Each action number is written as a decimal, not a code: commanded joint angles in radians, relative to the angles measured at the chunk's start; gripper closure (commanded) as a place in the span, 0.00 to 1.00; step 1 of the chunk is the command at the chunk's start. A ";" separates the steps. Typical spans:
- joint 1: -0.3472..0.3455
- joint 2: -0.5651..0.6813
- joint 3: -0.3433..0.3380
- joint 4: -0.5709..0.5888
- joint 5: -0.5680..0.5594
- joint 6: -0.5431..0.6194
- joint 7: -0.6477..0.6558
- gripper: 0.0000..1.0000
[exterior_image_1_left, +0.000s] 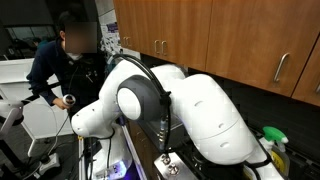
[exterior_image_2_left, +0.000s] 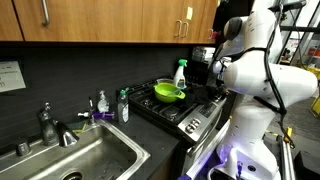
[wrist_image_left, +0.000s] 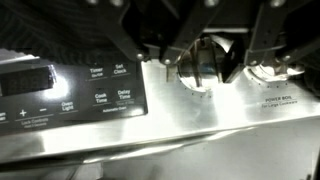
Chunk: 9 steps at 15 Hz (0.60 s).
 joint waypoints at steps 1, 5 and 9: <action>-0.001 0.000 0.003 -0.003 -0.011 0.001 -0.011 0.81; -0.001 0.000 0.002 -0.004 -0.013 0.011 -0.019 0.95; 0.000 -0.002 0.006 -0.008 -0.009 0.007 -0.024 0.95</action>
